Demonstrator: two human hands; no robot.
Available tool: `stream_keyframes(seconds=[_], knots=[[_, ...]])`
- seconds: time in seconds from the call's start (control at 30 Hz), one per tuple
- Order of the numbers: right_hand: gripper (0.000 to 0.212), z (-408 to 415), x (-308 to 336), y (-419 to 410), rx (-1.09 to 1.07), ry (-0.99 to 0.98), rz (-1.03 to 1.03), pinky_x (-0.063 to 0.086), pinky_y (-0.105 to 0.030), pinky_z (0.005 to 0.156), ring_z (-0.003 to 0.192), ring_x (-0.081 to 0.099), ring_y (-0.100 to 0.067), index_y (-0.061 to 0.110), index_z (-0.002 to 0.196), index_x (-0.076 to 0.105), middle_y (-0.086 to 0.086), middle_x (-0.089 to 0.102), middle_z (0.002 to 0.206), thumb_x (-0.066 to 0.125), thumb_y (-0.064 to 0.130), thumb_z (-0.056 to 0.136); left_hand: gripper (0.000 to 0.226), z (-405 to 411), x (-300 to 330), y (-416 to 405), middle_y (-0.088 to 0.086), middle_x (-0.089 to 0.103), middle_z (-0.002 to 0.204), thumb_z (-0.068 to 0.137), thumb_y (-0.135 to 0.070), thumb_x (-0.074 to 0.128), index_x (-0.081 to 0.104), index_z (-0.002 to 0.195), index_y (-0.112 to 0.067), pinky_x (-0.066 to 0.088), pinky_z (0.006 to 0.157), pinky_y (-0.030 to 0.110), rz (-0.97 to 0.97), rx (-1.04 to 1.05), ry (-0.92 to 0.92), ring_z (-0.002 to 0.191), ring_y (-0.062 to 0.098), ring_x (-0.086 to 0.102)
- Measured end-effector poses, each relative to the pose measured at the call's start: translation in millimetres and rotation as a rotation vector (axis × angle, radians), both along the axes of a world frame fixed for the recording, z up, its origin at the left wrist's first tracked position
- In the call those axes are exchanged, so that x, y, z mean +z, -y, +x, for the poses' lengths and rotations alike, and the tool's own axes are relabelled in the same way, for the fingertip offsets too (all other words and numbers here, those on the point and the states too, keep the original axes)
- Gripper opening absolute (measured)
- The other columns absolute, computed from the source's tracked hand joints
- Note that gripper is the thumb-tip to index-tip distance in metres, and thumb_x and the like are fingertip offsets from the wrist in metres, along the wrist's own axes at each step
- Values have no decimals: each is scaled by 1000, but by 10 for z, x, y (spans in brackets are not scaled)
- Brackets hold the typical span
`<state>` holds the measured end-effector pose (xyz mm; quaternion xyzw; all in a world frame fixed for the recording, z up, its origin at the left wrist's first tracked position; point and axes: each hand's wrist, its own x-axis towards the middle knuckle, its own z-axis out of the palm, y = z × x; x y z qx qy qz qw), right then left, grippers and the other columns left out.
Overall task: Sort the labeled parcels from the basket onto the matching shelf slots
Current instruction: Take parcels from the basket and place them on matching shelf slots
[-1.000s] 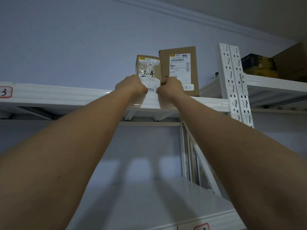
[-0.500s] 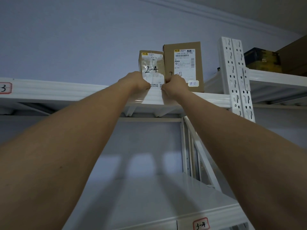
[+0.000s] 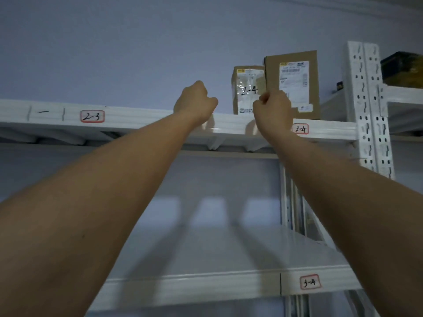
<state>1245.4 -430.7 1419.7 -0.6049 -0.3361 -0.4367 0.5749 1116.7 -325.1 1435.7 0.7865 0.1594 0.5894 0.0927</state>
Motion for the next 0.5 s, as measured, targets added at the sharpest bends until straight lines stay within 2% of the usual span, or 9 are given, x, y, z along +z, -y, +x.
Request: stream_keyframes(seconds=[0.1, 0.23, 0.33, 0.43, 0.5], knots=[[15, -515, -137, -266, 83, 22, -62, 37, -28, 66, 82, 54, -20, 12, 93, 60, -6, 60, 97, 48, 16, 86, 15, -567, -132, -185, 3, 53, 99, 88, -23, 50, 52, 98, -12, 45, 79, 33, -5, 29, -7, 89, 24, 53], [21, -1384, -469, -798, 222, 18, -152, 39, -28, 72, 95, 57, -22, 10, 101, 60, -7, 61, 110, 46, 17, 88, 12, -1520, -471, -539, 5, 55, 94, 88, -23, 52, 54, 93, -12, 45, 78, 31, -39, 97, -86, 84, 22, 53], [16, -2096, -841, -1284, 370, 25, -268, 42, -31, 71, 89, 56, -23, 10, 96, 59, -8, 61, 99, 46, 17, 89, 14, -2335, -822, -940, 8, 58, 89, 86, -23, 54, 60, 91, -11, 44, 71, 29, -141, 184, -144, 79, 22, 53], [13, -2825, -1268, -1814, 511, 14, -375, 46, -36, 73, 86, 58, -27, 10, 91, 59, -9, 60, 90, 49, 19, 89, 18, -3210, -1242, -1348, 12, 53, 73, 86, -21, 54, 50, 72, -11, 39, 64, 32, -248, 243, -207, 68, 22, 49], [16, -3264, -1518, -2144, 558, -11, -417, 42, -33, 70, 85, 56, -28, 9, 92, 61, -9, 61, 90, 50, 21, 89, 27, -3738, -1516, -1547, 15, 47, 72, 88, -20, 55, 42, 66, -12, 35, 63, 31, -307, 315, -228, 67, 21, 44]])
